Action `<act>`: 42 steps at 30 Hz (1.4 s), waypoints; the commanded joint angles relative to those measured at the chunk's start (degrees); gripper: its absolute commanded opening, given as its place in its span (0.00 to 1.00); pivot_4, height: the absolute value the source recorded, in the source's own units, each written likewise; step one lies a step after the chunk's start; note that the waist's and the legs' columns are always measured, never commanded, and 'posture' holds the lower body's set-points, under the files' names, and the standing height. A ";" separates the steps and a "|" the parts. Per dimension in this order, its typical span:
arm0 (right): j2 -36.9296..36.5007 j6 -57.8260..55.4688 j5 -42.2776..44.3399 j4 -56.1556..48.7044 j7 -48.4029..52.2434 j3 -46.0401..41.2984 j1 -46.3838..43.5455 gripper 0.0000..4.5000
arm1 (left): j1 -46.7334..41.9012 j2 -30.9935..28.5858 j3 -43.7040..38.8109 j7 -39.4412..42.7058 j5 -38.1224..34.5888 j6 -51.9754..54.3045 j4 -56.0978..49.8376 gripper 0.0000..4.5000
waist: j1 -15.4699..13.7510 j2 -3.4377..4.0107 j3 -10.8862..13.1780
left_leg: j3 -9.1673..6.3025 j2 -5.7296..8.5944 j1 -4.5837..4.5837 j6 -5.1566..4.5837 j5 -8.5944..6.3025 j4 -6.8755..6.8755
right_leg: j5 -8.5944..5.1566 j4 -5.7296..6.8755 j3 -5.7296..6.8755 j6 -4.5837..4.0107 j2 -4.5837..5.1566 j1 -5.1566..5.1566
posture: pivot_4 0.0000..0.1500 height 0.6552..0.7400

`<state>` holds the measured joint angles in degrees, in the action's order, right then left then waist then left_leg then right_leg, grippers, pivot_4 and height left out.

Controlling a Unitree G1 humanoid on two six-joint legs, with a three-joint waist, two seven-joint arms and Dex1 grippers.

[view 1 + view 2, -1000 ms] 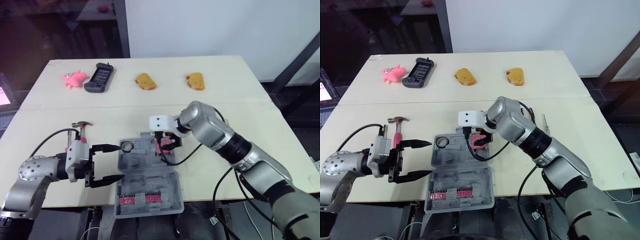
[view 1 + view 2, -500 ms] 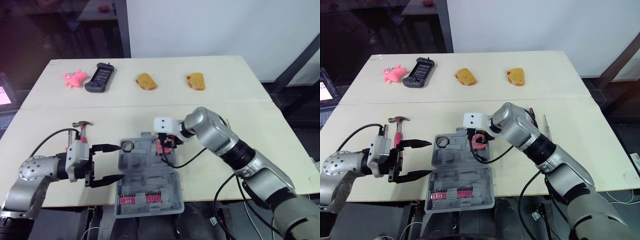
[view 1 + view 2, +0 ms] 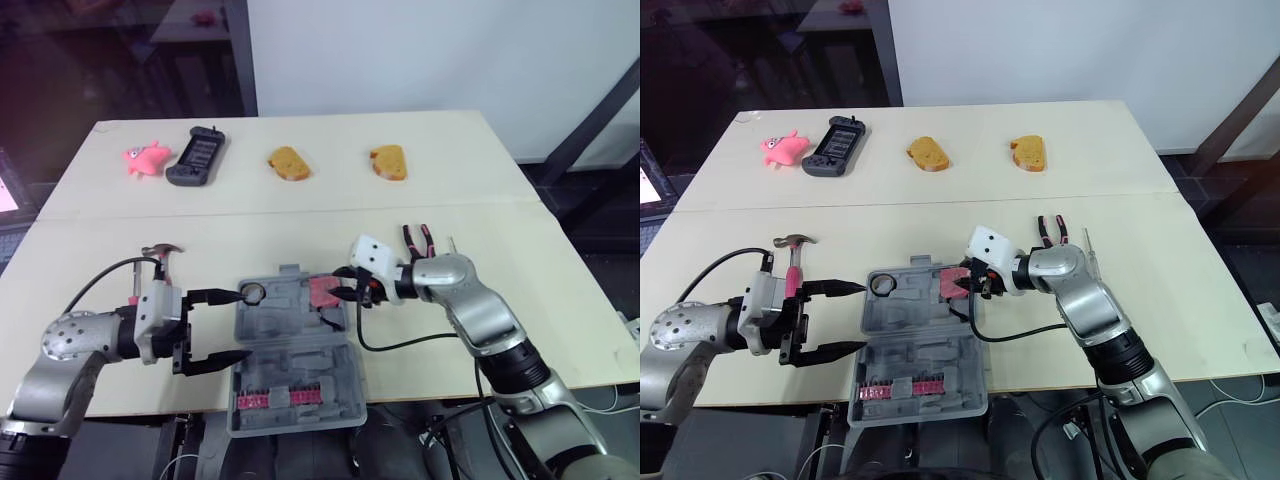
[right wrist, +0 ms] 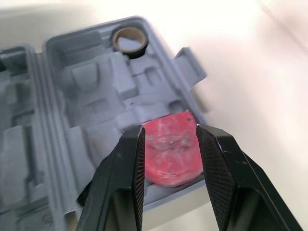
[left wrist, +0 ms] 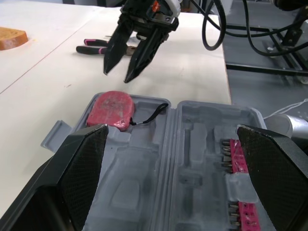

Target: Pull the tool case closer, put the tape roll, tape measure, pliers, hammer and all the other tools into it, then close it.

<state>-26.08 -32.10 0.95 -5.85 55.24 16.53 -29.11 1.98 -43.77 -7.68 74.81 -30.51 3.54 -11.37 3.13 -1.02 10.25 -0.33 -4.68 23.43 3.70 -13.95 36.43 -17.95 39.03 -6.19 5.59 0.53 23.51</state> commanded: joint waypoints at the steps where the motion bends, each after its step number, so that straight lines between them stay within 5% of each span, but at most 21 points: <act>1: 0.85 2.60 0.64 1.42 -1.45 -0.10 -0.39 0.40 | -0.07 -0.12 -0.36 0.08 -0.36 -0.28 -0.81 1.00 | 0.00 0.00 0.00 | 0.00 0.00 0.00 0.00 0.00 0.00 | 0.00 0.00 0.00 0.00 0.00 0.00 | 1.00 1.00; 14: 1.53 1.99 -1.71 8.23 -3.50 5.27 -0.50 0.40 | 0.37 -0.28 -0.54 -0.01 -0.18 -0.47 -0.98 1.00 | -0.01 0.00 0.00 | 0.00 0.00 0.00 0.00 0.00 0.00 | 0.00 0.00 -0.01 0.00 0.00 0.00 | 1.00 1.00; 31: 2.07 -18.91 -2.41 14.19 -4.37 10.94 -2.10 0.40 | -0.18 -0.45 -0.47 0.03 -0.34 -0.18 -1.29 1.00 | -0.67 -0.38 -0.41 | -0.04 0.02 -0.16 0.00 0.00 0.04 | -0.04 -0.01 0.02 -0.04 0.02 -0.23 | 1.00 1.00; 42: 3.12 -14.37 1.39 6.09 -3.51 6.41 -4.00 0.40 | -0.59 -0.54 -0.59 -0.09 -0.05 -0.25 -0.60 1.00 | -0.52 -0.43 -0.55 | -0.04 0.01 -0.18 0.00 0.00 -0.03 | -0.04 -0.03 0.01 -0.04 0.01 -0.22 | 1.00 1.00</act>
<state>-22.77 -46.77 1.03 1.91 50.87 23.09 -33.85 1.86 -43.79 -7.69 74.78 -30.47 3.49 -11.35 2.61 -1.45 9.70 -0.36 -4.67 23.29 3.70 -13.95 36.40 -17.99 39.00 -6.18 5.56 0.54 23.34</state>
